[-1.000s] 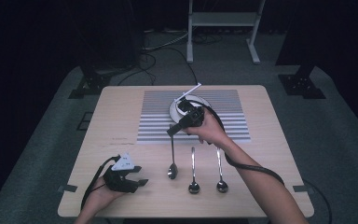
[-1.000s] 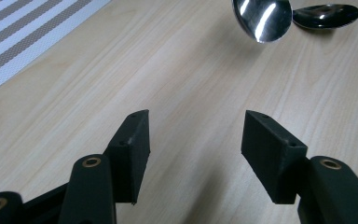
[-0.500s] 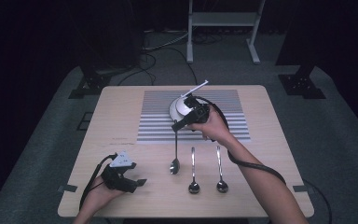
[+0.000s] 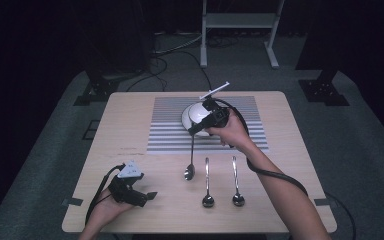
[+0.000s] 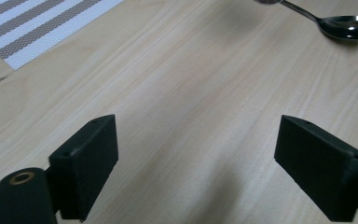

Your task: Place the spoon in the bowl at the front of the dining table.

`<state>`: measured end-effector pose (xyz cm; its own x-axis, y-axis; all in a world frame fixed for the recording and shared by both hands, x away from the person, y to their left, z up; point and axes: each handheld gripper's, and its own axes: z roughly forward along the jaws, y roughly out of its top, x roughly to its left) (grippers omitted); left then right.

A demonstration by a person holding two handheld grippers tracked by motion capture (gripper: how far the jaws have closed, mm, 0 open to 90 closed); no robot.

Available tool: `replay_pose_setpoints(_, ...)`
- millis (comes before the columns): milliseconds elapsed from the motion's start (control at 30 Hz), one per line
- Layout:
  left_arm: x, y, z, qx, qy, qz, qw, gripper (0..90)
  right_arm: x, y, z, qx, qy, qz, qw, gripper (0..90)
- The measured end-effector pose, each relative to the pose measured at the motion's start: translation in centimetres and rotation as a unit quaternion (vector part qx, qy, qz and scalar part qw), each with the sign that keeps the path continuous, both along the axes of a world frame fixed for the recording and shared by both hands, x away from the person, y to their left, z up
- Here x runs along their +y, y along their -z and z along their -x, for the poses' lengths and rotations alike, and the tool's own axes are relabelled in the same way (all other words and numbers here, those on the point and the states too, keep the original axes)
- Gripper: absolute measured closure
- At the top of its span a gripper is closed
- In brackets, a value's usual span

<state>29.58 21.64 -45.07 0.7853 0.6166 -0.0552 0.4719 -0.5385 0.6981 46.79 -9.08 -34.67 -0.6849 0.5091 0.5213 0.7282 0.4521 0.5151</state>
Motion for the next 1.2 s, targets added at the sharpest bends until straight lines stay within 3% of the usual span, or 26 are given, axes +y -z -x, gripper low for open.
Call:
replay_pose_setpoints(767,0.1,0.1,-0.1,0.000,-0.002,-0.003,1.0000,10.0,-1.8,-0.6,-1.5,-0.008,0.038,-0.011,0.9992,88.2)
replay_pose_setpoints(1200,0.2,0.1,-0.2,-0.001,-0.005,0.002,1.0000,10.0,-3.4,-1.4,-2.8,-0.016,0.078,-0.018,0.9967,88.2)
